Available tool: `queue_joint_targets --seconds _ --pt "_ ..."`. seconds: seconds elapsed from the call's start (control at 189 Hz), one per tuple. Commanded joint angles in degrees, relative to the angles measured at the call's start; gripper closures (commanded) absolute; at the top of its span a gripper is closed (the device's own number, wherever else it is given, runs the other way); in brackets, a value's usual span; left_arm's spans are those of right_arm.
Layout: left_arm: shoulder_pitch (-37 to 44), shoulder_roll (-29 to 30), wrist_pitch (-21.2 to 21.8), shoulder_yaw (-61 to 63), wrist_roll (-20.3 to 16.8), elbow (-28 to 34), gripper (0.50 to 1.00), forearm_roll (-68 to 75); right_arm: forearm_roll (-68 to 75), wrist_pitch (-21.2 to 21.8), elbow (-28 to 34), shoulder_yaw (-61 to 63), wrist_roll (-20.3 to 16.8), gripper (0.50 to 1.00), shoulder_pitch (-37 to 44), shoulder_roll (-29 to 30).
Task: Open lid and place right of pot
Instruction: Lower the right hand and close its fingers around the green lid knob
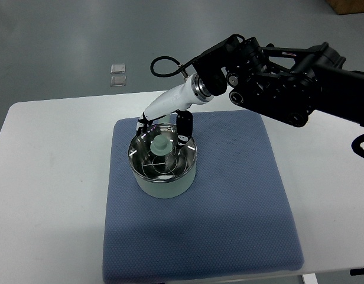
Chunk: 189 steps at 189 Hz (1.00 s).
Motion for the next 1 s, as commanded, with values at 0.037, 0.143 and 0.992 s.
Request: queue_joint_targets --seconds 0.037,0.143,0.992 --pt "0.00 0.00 0.00 0.00 0.00 0.00 0.500 0.00 0.00 -0.46 0.10 0.00 0.37 0.666 -0.89 -0.18" --pt "0.00 0.00 0.00 0.00 0.00 0.00 0.500 0.00 0.00 -2.13 0.10 0.18 0.46 0.671 -1.77 -0.27" --pt "0.00 0.00 0.00 0.00 0.00 0.00 0.500 0.00 0.61 -7.85 -0.07 0.97 2.83 0.707 -4.05 -1.50"
